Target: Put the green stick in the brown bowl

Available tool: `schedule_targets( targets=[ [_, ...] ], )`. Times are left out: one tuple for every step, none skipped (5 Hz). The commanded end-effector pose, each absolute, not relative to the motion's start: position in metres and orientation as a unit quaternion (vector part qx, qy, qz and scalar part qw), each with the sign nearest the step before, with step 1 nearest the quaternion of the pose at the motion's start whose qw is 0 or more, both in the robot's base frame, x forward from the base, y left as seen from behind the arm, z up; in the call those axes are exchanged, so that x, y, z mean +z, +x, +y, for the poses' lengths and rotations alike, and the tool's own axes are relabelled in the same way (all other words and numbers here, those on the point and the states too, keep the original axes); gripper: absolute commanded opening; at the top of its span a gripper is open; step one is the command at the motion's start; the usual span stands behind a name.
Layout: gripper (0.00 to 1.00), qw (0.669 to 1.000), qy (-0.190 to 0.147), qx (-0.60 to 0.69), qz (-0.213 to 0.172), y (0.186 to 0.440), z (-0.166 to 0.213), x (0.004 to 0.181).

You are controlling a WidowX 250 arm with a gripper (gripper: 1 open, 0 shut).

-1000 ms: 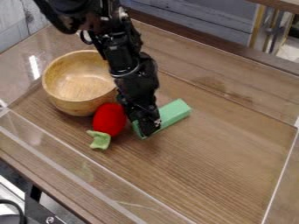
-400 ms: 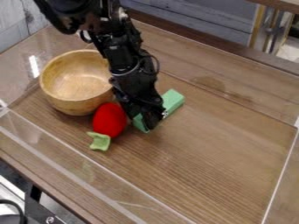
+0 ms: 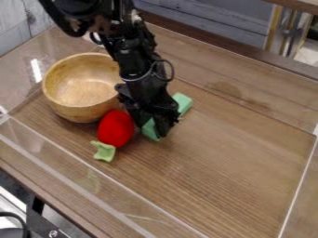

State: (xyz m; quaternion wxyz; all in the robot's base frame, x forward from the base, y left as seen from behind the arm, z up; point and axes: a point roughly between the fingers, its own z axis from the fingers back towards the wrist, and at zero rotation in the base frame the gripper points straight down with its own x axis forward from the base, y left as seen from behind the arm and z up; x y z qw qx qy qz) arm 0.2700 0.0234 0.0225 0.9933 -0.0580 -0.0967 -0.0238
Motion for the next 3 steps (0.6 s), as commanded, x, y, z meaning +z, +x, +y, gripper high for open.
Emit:
schedule_targets(
  targets=[
    [0.0,0.993,-0.059,-0.035,-0.094,0.27,0.01,0.023],
    [0.0,0.993,-0.06,-0.042,-0.092,0.269,0.001,0.022],
    [0.0,0.993,-0.06,-0.05,-0.09,0.269,-0.009,0.022]
  ],
)
